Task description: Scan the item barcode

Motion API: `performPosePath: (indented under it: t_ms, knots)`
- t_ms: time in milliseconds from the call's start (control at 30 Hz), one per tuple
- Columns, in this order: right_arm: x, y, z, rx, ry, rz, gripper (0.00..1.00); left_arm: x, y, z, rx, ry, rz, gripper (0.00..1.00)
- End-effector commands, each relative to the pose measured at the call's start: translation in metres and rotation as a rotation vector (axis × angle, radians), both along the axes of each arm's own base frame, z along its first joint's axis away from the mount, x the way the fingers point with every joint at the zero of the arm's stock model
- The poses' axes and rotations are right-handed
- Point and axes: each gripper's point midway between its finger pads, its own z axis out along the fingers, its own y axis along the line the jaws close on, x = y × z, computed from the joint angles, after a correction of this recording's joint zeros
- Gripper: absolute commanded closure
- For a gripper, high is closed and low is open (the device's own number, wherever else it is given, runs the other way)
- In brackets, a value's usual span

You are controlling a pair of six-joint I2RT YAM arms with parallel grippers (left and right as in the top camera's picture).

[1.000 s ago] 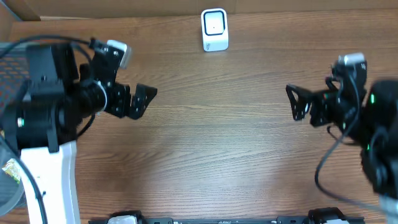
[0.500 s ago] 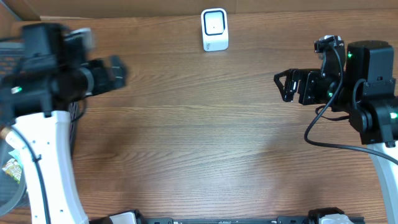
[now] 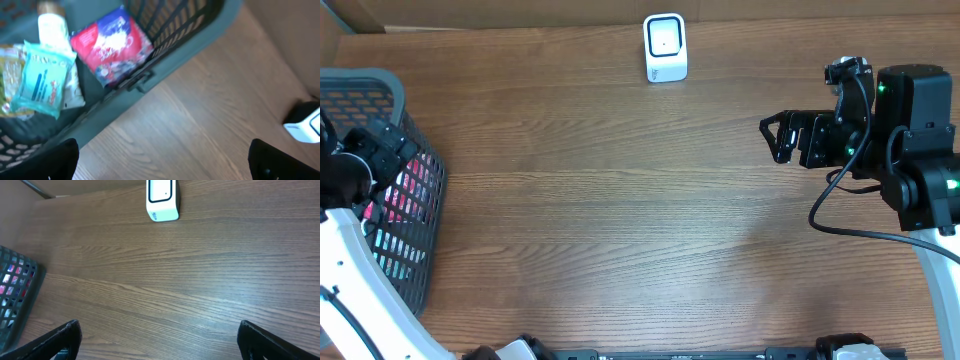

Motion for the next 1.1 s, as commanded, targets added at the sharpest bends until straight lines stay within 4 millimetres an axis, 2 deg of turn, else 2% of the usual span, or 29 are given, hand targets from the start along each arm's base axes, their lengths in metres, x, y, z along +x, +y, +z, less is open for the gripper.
performPosePath:
  t_ms: [0,167,300,433,533,700,767,1067]
  knots:
    - [0.003,-0.001,0.013,0.009,-0.035,-0.002,0.00,-0.018,0.007,0.037,0.126,-0.058,0.026,0.00]
    - [0.002,0.001,0.011,0.030,-0.016,-0.014,0.00,-0.053,0.047,0.034,0.151,0.001,0.245,0.00]
    - [0.002,0.000,0.008,0.027,-0.001,-0.015,0.00,-0.071,0.082,0.019,0.111,0.041,0.365,0.00]
    - [0.003,0.000,-0.001,0.023,0.035,-0.015,0.00,-0.082,0.108,-0.002,0.081,0.116,0.439,0.01]
    - [0.008,0.001,-0.010,0.019,0.063,-0.015,0.00,-0.084,0.117,-0.024,0.030,0.182,0.451,0.04]
    - [0.013,0.002,-0.033,0.012,0.149,-0.014,0.00,-0.095,0.116,-0.068,-0.053,0.346,0.460,0.02]
    - [0.015,0.002,-0.041,0.009,0.180,-0.014,0.00,-0.096,0.119,-0.080,-0.054,0.366,0.464,0.02]
    - [0.027,0.004,-0.068,-0.001,0.258,-0.015,0.00,-0.076,0.141,-0.132,0.011,0.364,0.343,0.01]
